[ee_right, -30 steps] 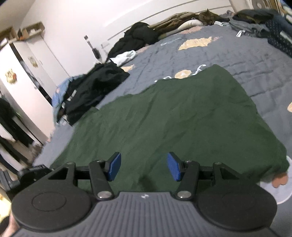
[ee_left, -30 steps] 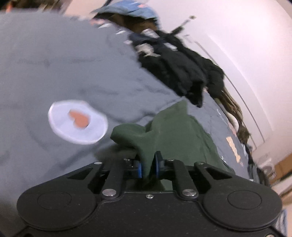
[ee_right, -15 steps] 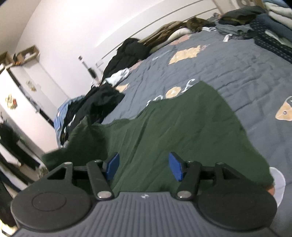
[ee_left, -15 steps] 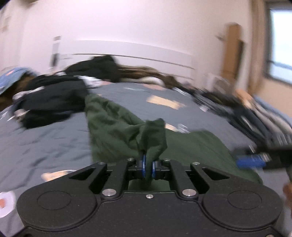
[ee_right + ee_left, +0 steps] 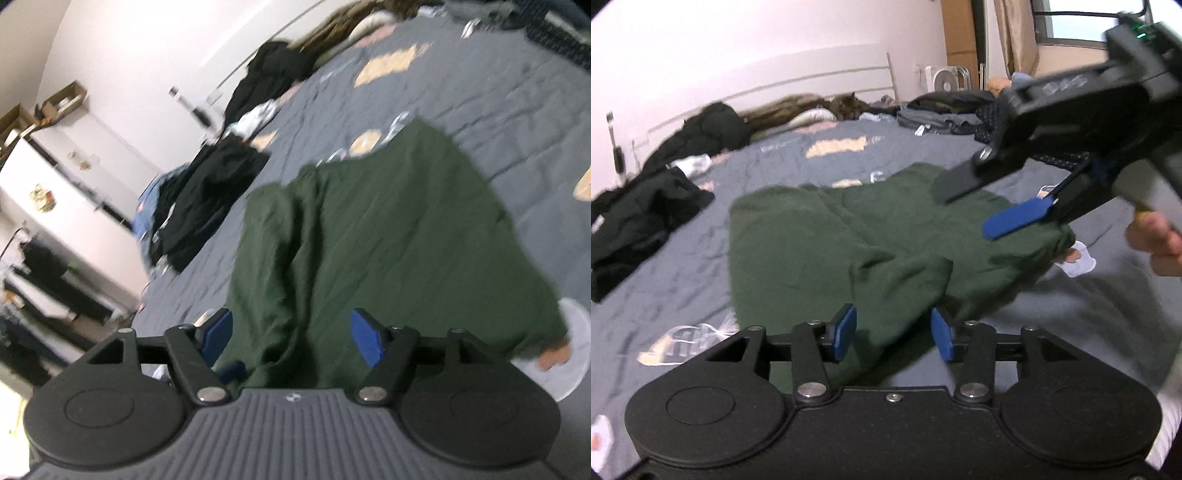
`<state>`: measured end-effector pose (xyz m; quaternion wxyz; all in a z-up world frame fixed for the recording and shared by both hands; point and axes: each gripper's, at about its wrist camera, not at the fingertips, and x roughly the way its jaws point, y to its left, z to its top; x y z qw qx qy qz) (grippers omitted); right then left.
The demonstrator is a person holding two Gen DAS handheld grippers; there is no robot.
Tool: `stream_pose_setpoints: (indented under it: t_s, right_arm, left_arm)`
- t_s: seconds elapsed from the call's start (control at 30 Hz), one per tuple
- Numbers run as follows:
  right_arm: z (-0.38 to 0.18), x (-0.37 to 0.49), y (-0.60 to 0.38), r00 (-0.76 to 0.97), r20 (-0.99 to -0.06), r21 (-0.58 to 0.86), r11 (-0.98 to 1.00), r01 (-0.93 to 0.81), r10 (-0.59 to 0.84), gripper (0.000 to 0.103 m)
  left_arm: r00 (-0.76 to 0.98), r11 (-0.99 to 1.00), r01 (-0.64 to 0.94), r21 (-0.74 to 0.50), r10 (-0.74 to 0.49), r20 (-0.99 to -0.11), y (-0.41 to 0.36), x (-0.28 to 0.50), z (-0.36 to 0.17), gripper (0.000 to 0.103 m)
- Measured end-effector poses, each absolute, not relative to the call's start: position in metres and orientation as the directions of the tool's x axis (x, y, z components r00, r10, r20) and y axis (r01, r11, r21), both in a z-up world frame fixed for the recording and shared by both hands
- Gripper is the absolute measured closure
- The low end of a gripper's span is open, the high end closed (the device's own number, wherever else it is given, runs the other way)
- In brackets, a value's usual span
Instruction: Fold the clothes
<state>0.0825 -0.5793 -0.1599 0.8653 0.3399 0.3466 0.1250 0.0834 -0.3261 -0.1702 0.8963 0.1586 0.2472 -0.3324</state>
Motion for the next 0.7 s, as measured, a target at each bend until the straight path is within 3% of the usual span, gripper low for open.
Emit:
stream_pose_setpoints:
  t_s: [0.4,0.5,0.67,0.7]
  right_arm:
    - [-0.175,0.091,-0.536,0.673,-0.584,0.639,0.769,0.036,0.454,0.030]
    - [-0.182,0.095,-0.530,0.676,-0.578,0.649,0.759,0.043,0.456,0.030]
    - [-0.183,0.099,-0.525,0.697,-0.535,0.685,0.728,0.028,0.476,0.048]
    - [-0.183,0.100,-0.524,0.696,-0.541,0.682,0.730,0.035,0.472,0.062]
  left_arm:
    - [0.688,0.846,0.515,-0.135,-0.503,-0.523,-0.288,0.097,-0.161,0.043]
    - [0.696,0.855,0.496,-0.152,-0.495,-0.519,-0.281,0.100,-0.159,0.041]
    - [0.711,0.868,0.465,-0.172,-0.482,-0.511,-0.271,0.103,-0.157,0.041]
    - [0.713,0.870,0.460,-0.178,-0.482,-0.509,-0.270,0.104,-0.156,0.041]
